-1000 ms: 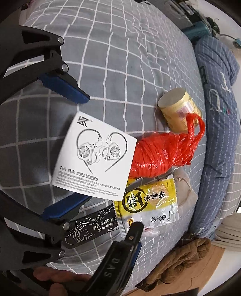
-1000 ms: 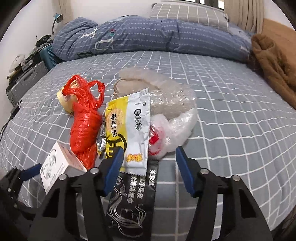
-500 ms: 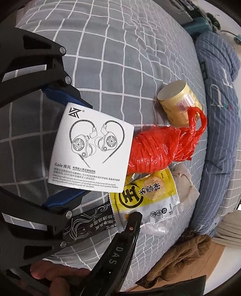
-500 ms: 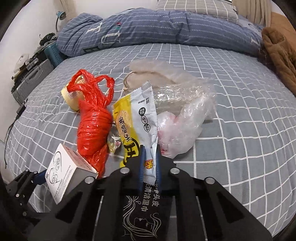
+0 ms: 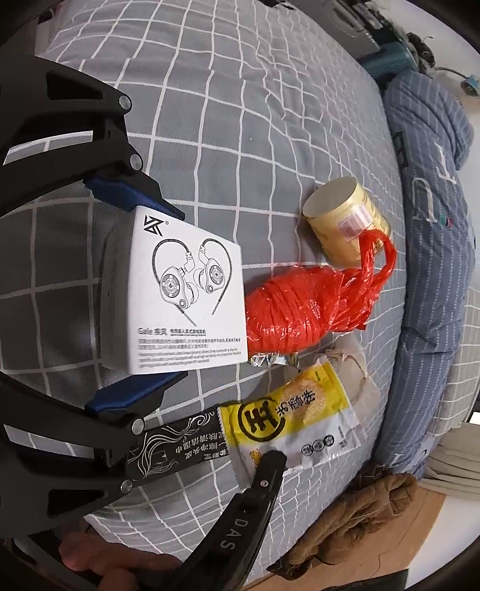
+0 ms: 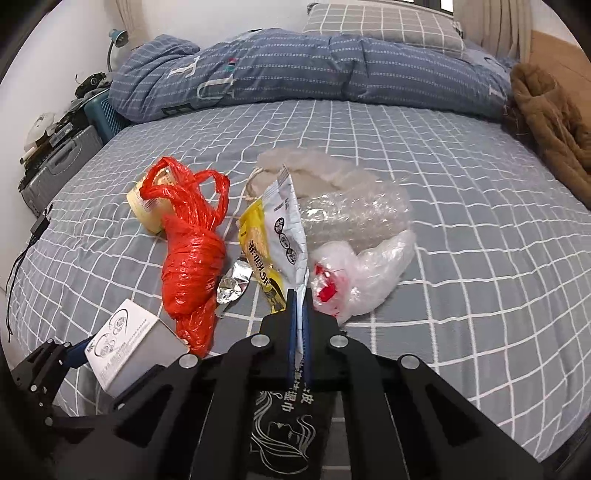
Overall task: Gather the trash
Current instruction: 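Grasp the white earphone box with the left tool while the right tool grasps the yellow wrapper, then lift the white box and yellow wrapper and carry them toward the black bin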
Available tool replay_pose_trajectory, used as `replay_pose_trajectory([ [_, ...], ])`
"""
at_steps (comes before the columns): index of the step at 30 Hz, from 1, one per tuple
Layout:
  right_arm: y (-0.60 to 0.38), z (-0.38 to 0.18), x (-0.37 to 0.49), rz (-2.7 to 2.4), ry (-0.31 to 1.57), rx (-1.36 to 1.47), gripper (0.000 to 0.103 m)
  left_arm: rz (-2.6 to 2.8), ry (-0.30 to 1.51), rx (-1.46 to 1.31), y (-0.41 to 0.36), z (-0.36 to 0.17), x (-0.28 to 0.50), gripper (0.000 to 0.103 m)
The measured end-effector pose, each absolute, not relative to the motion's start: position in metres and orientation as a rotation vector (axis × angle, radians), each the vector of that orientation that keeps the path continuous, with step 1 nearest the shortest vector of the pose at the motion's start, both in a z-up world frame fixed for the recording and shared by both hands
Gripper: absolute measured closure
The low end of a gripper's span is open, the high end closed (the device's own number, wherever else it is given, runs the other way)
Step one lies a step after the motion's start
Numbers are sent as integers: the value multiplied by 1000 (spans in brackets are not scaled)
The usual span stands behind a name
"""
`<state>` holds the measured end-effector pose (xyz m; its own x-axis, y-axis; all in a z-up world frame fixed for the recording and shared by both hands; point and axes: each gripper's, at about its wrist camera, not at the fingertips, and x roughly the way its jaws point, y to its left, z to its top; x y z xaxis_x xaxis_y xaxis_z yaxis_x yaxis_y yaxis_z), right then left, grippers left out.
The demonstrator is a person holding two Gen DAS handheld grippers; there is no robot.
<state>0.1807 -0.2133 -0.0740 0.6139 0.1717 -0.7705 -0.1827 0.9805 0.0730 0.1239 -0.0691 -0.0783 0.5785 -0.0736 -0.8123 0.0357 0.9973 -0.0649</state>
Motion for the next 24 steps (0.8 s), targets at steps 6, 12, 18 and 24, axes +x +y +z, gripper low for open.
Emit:
replay_pose_trajectory([
  [6, -217, -59, 170, 183, 864, -22, 100, -61, 948, -54, -64, -70, 120, 29],
  [12, -217, -49, 158, 174, 853, -37, 100, -52, 946, -67, -58, -63, 117, 30],
  [18, -219, -42, 140, 155, 836, -50, 100, -41, 928, -66, -54, -54, 111, 30],
  [24, -226, -37, 120, 147, 835, -10, 100, -36, 906, -73, -49, -42, 98, 30],
])
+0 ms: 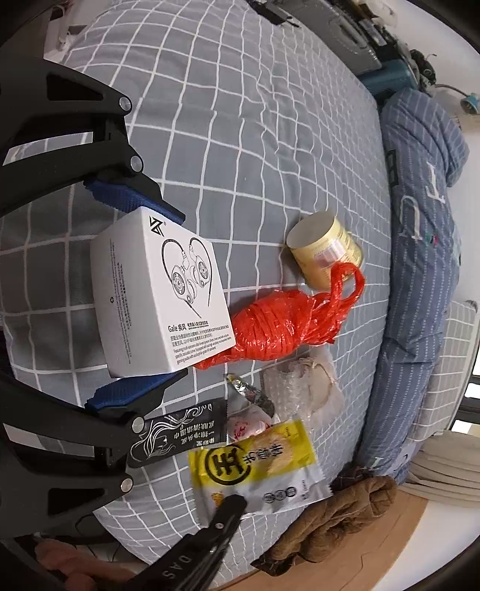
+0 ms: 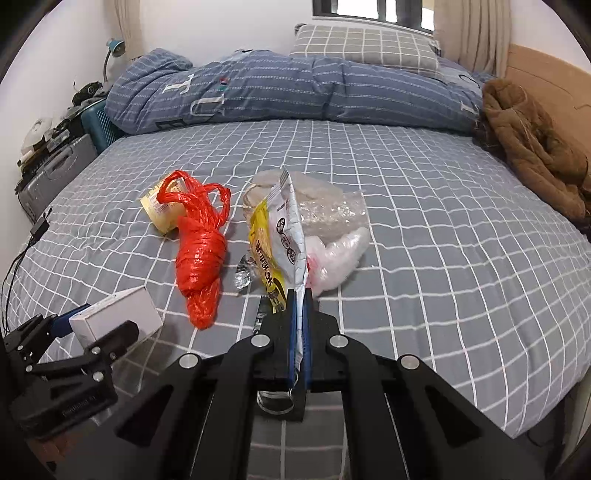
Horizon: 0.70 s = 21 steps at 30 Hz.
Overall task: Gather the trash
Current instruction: 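Lift the white box and yellow wrapper and carry them toward the black bin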
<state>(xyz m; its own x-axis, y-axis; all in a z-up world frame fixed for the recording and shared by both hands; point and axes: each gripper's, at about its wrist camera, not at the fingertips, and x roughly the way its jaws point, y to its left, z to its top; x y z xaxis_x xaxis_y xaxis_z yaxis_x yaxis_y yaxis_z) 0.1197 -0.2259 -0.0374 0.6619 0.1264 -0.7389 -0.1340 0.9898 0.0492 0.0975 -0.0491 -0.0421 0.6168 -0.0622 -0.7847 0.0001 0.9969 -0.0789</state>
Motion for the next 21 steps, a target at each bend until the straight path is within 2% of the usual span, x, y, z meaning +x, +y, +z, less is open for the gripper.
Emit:
replay_pose_trajectory([
  [21, -222, -24, 54, 162, 812, 10, 100, -24, 884, -77, -51, -36, 41, 30],
])
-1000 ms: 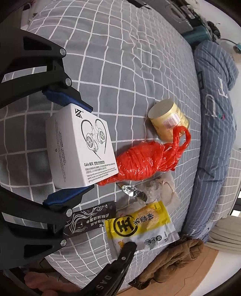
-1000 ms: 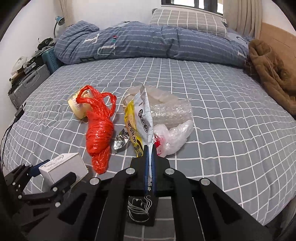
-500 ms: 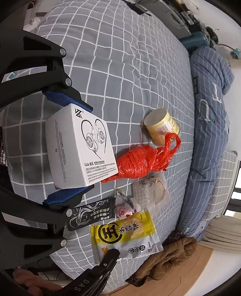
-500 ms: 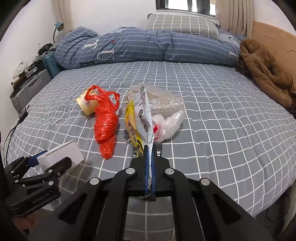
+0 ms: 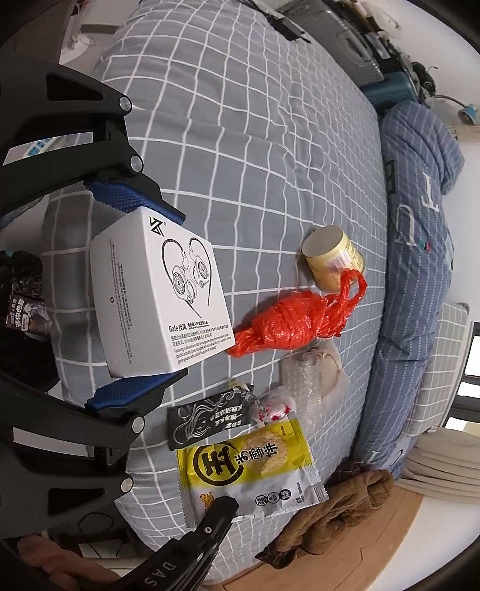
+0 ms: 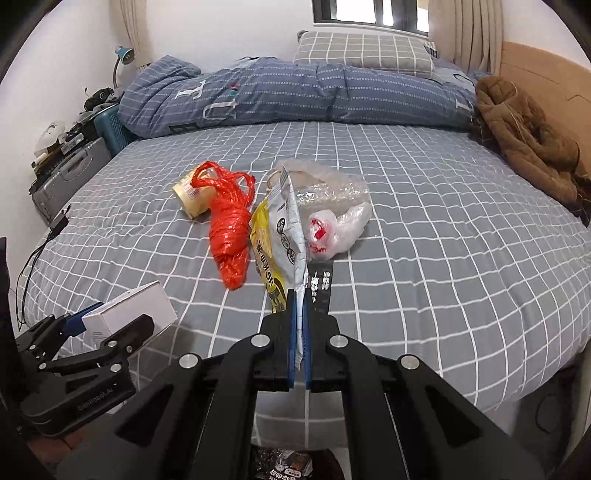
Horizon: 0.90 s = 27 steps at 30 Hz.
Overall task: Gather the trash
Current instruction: 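Lift the white box and yellow wrapper and carry them toward the black bin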
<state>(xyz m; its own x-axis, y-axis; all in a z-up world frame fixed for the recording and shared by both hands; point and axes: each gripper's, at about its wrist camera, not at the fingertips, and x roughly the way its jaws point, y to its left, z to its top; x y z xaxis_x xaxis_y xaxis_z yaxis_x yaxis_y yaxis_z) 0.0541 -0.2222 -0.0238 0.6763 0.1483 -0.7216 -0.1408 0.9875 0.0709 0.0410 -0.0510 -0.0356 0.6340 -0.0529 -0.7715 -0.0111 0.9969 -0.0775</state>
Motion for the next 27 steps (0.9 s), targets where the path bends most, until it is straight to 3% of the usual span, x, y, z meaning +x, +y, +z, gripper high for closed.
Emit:
replay_pose_trajectory([
  [27, -227, -25, -11, 166, 807, 5, 100, -11, 887, -80, -48, -37, -30, 30],
])
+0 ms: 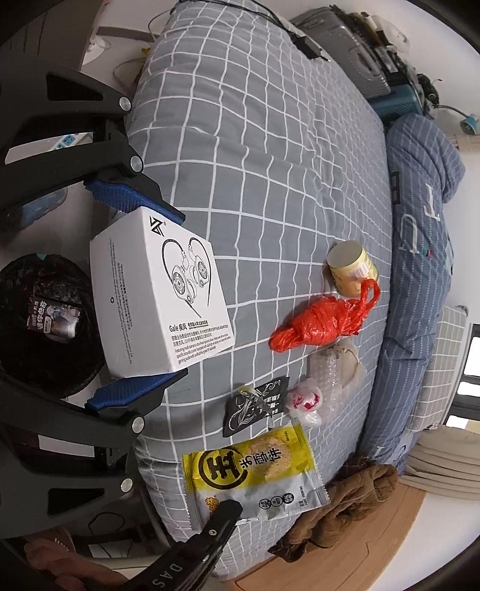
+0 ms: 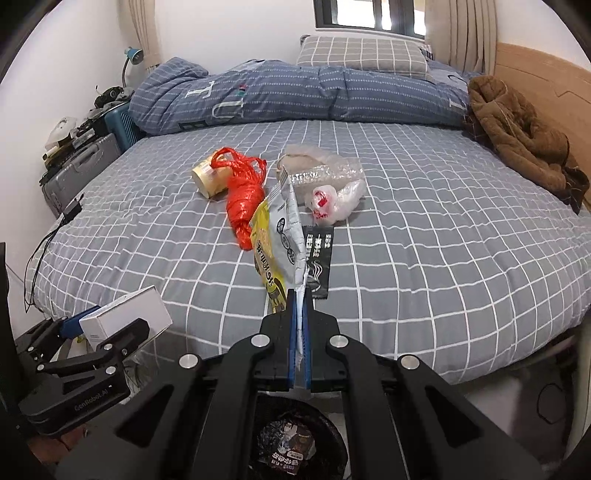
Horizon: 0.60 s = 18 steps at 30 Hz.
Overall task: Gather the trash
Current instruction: 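Lift the white box and yellow wrapper and carry them toward the black bin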
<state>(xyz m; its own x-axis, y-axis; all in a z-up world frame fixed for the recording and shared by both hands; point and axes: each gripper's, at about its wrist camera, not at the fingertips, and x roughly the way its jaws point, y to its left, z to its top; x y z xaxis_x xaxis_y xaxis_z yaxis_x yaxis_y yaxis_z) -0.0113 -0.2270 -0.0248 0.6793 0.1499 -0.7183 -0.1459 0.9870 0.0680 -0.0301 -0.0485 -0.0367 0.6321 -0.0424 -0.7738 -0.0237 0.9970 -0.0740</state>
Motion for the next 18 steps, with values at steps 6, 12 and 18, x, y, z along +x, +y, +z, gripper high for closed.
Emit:
replay_pose_trajectory([
  [6, -224, -32, -26, 173, 824, -6, 100, -24, 892, -69, -55, -39, -41, 30],
  [12, -224, -38, -41, 175, 837, -6, 100, -24, 893, -64, -56, -40, -52, 30],
  [18, -223, -45, -56, 176, 858, -16, 100, -21, 904, -61, -55, -45, -61, 30],
])
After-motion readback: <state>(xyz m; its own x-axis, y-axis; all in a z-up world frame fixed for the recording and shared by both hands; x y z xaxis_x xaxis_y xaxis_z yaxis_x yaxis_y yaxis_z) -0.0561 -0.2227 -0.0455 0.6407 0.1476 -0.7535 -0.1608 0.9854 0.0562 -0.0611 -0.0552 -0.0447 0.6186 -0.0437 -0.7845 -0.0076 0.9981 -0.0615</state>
